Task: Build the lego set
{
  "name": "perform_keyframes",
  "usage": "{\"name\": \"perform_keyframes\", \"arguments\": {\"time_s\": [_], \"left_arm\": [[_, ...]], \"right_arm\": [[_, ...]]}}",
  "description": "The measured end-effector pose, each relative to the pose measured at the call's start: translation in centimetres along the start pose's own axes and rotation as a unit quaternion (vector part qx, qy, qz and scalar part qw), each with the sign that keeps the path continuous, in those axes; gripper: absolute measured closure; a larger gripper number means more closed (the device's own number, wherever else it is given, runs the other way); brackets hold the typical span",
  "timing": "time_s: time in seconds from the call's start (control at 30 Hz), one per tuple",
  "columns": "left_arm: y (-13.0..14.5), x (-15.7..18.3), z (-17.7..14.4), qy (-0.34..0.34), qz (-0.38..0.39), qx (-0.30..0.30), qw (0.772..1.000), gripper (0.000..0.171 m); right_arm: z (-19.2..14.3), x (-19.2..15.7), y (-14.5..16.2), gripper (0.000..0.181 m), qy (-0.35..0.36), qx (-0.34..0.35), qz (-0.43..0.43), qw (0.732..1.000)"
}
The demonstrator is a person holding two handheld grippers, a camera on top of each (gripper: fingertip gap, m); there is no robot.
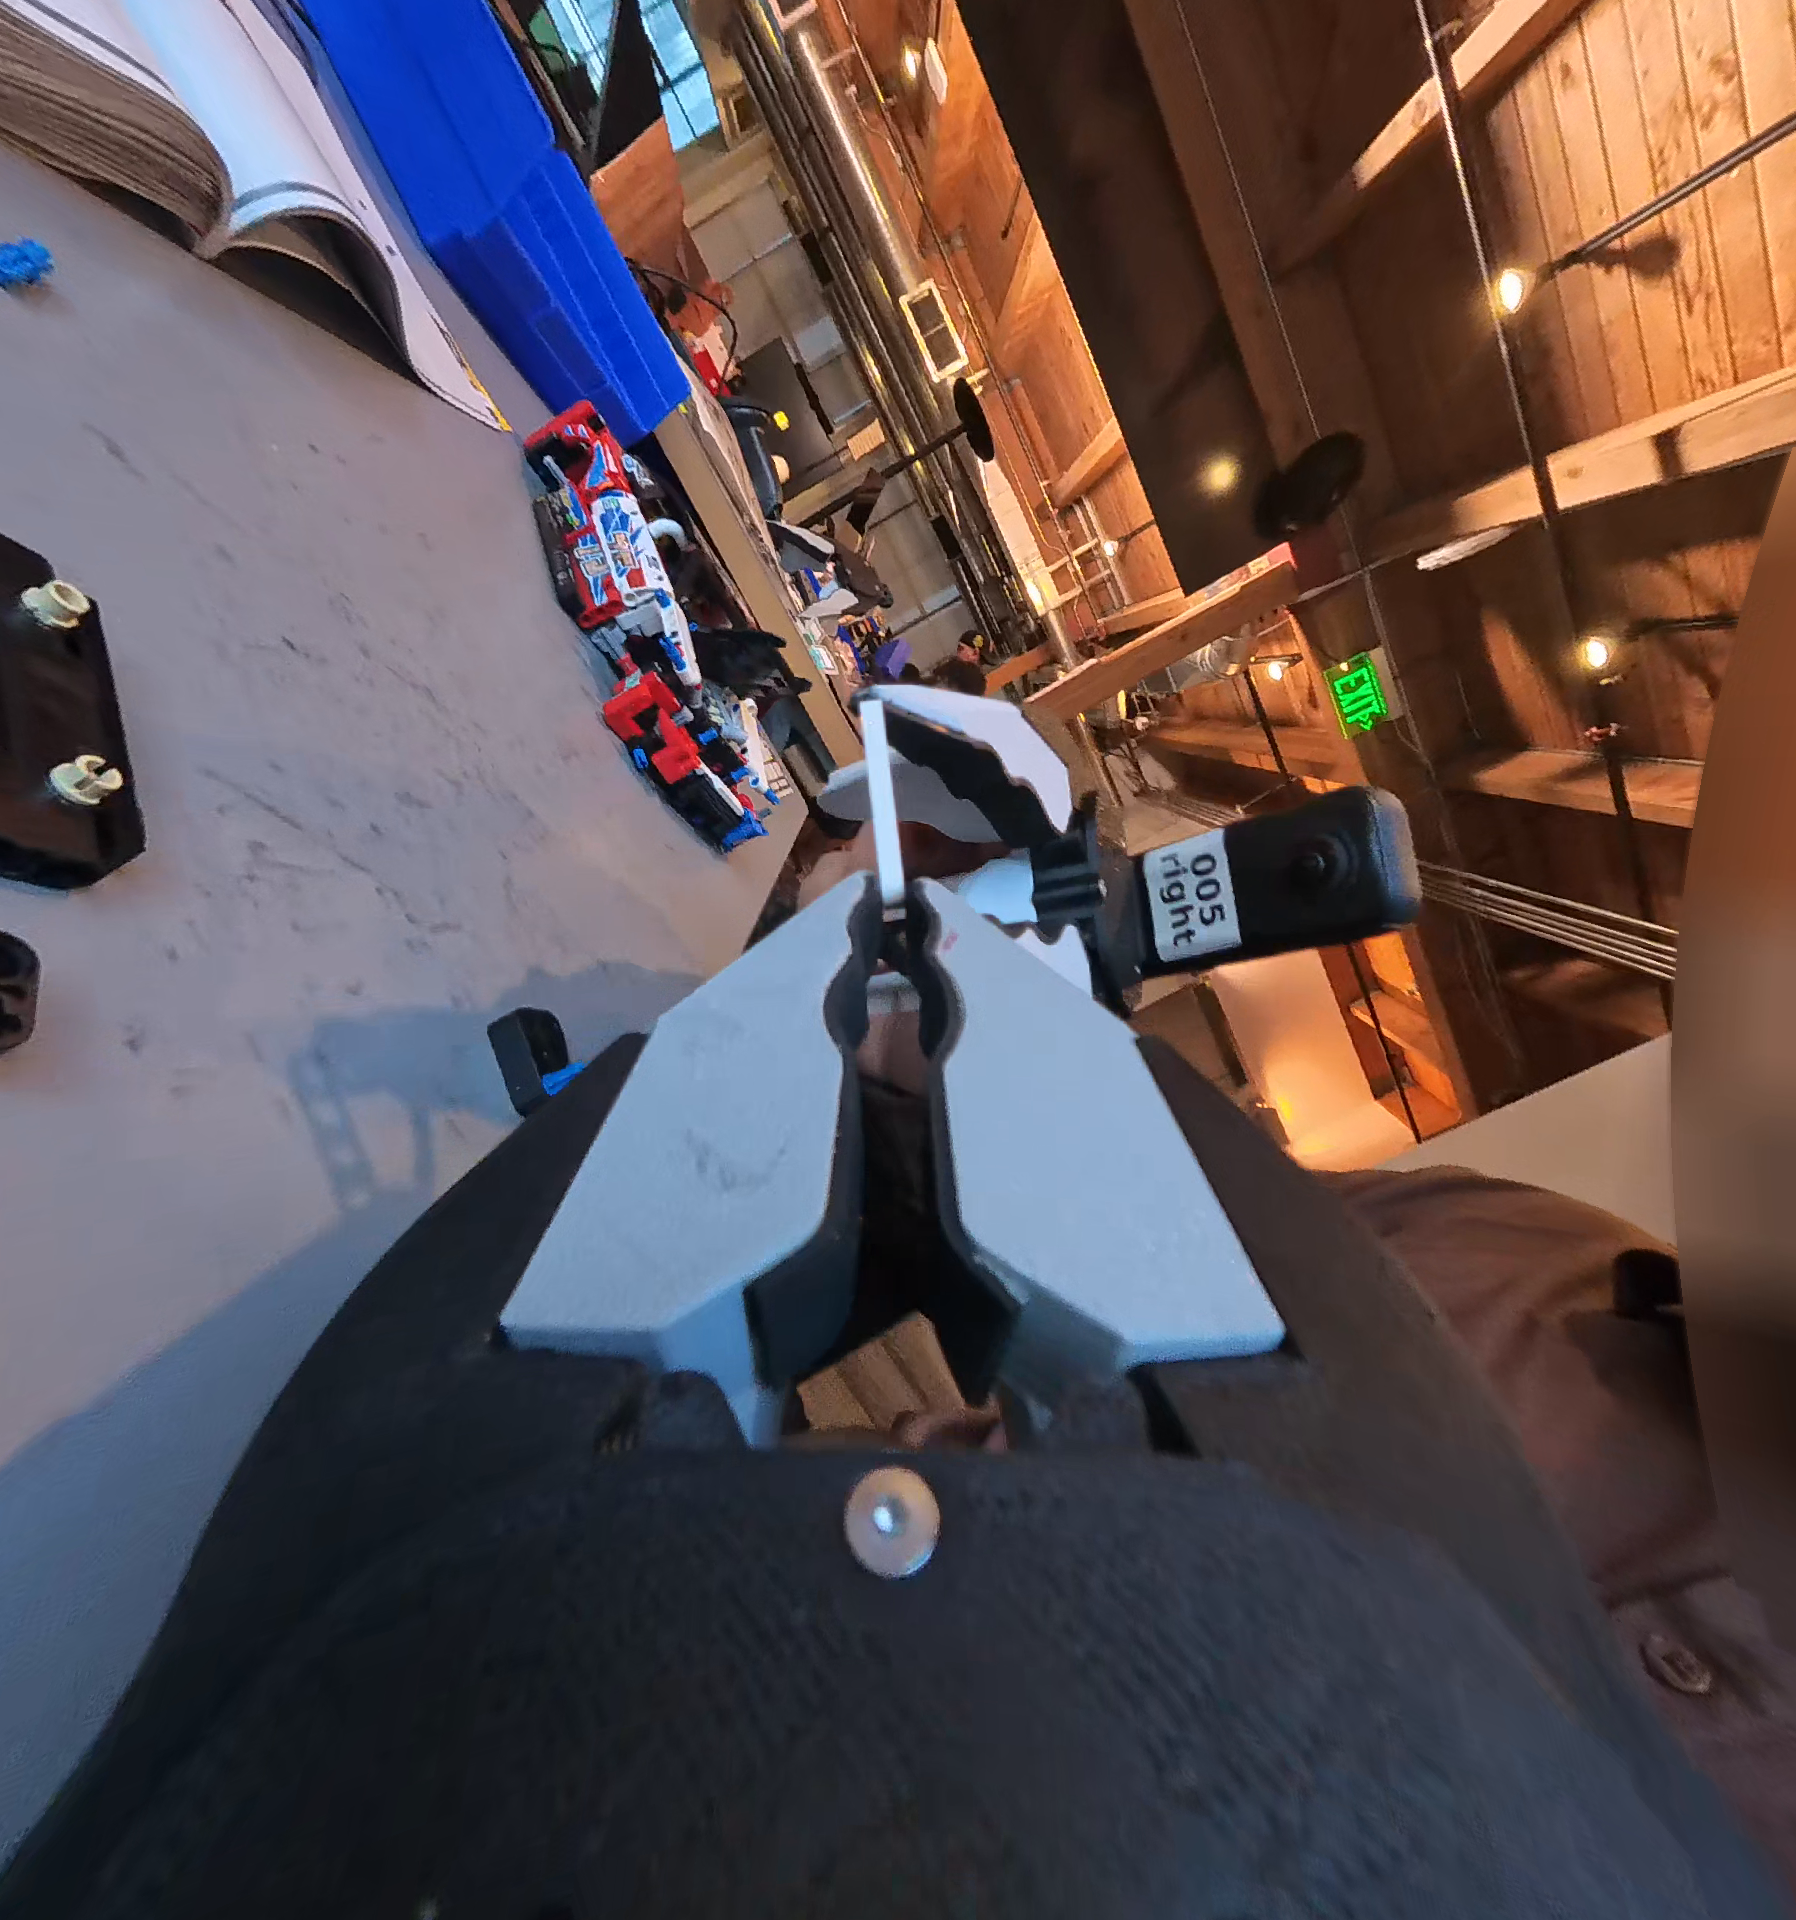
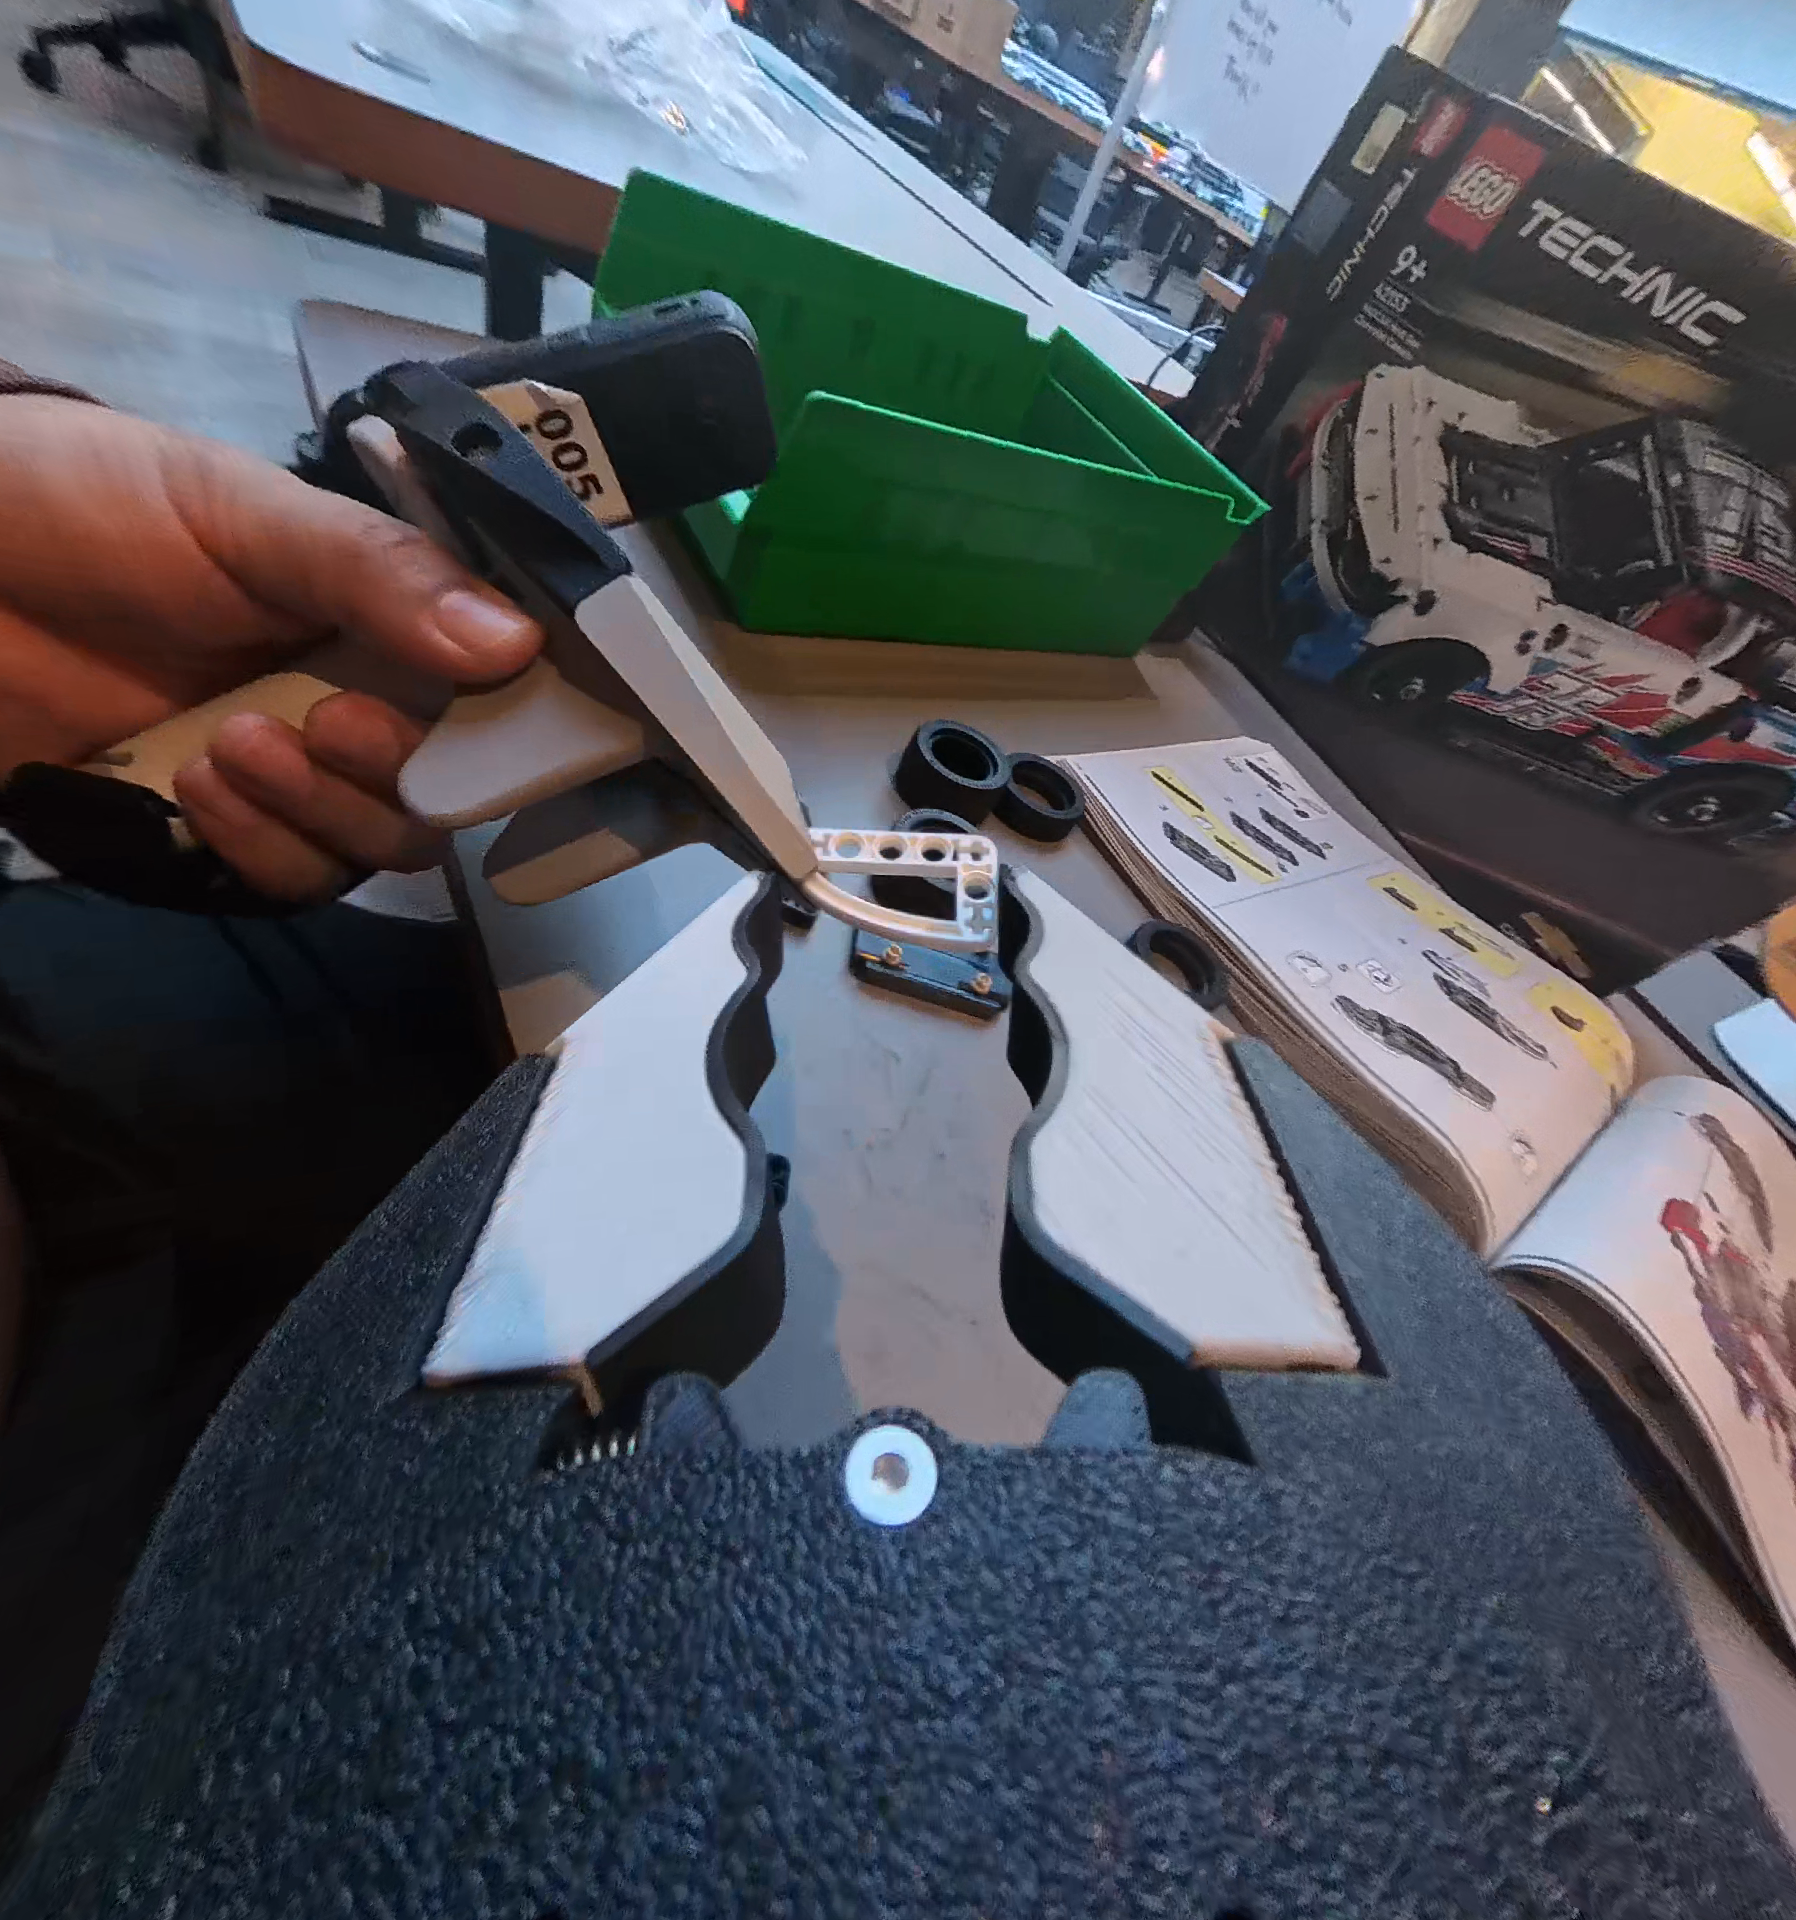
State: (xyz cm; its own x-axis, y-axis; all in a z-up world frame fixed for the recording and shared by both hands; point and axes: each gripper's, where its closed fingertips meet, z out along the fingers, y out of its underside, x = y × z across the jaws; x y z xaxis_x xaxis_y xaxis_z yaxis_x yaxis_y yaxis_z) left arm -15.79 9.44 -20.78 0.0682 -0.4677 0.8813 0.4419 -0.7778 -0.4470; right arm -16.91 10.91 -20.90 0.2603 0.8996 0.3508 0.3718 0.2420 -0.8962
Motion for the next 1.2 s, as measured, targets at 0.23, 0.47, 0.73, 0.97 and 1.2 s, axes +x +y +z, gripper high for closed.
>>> {"name": "perform_keyframes", "arguments": {"time_s": [0.23,0.47,0.73,0.97,1.2], "left_arm": [[0.5,0.2,-0.4,0.013,-0.022,-0.014,1.000,0.170],[0.7,1.3,0.2,0.033,-0.016,-0.035,0.999,0.169],[0.2,0.5,1.1,0.027,-0.015,-0.051,0.998,0.168],[0.4,-0.7,0.9,0.016,-0.031,-0.061,0.997,0.165],[-0.7,-1.8,-0.7,-0.051,0.076,-0.082,0.992,0.171]], "right_arm": [[0.5,-0.9,-0.4,0.135,-0.022,0.004,-0.010,1.000],[-0.5,-0.6,-1.1,0.137,-0.020,0.032,0.008,0.999],[-0.6,0.2,-0.3,0.142,0.000,0.025,0.013,1.000],[-0.3,0.0,1.2,0.141,-0.019,0.001,0.021,1.000],[-0.8,-0.3,3.7,0.142,-0.035,-0.052,0.073,0.995]]}}
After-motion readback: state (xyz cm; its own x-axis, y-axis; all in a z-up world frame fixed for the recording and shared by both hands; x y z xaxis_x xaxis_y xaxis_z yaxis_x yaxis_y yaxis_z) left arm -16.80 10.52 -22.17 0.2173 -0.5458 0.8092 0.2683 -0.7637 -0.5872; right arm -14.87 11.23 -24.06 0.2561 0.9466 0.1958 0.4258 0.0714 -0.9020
